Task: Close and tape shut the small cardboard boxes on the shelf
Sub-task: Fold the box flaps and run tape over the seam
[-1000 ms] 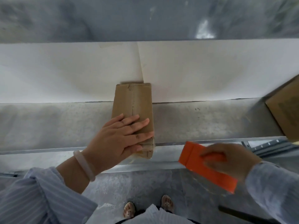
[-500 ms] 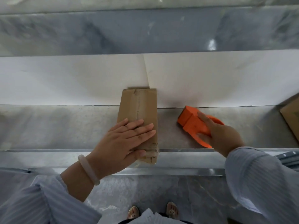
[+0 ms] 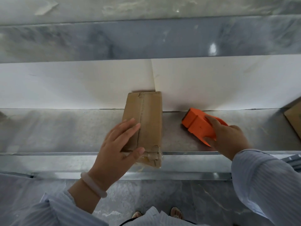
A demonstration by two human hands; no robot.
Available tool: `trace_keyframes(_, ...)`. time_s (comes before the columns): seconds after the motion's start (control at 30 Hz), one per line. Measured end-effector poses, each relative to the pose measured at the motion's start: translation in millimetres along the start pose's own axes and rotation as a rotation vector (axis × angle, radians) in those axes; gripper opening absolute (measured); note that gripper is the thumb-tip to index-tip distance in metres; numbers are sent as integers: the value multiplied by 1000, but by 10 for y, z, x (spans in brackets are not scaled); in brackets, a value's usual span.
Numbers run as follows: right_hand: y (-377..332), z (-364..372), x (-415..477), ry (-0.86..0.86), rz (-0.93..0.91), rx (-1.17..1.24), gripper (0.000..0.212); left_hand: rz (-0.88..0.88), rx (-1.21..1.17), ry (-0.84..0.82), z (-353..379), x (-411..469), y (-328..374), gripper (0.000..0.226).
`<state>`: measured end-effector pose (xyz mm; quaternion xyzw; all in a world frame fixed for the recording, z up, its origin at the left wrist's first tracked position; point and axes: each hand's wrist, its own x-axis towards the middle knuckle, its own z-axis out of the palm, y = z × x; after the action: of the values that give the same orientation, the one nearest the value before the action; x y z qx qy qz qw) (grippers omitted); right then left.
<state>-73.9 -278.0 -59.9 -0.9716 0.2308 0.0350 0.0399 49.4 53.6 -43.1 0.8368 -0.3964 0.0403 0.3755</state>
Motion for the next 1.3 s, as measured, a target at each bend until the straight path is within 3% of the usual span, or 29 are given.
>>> trace_keyframes(0.1,-47,-81,23,-71,76,120,78,-44,-58,-17,11,-41,-32,61)
trace_keyframes(0.23,-70,-21,21,-42,81,158,76,-32,-31,-45,13,-33,-52,66)
trace_keyframes(0.5,-15,151,30,41,5,-24,78,-120,-190,35,3,-74,31,55)
trace_keyframes(0.63,-7,106,31,-21,46,-101,85,-148,-188,49,-14,-132,10,60)
trace_keyframes(0.7,-35,79,7,46,34,-91,88,-127,-164,49,-20,-180,-48,63)
trace_keyframes(0.8,-249,-17,-123,335,21,243,73,-98,-141,36,-18,-237,-97,66)
trace_keyframes(0.9,-785,-126,-402,399,-72,636,63,-56,-94,63,23,-206,-75,65)
trace_keyframes(1.0,-1387,-27,-646,273,-326,752,69,12,4,90,91,-140,-62,60)
trace_keyframes(1.13,-1754,236,-611,307,-289,896,71,46,55,113,134,-102,-120,58)
trace_keyframes(1.3,-1548,390,-519,393,-380,825,56,131,51,55,93,-34,-237,55)
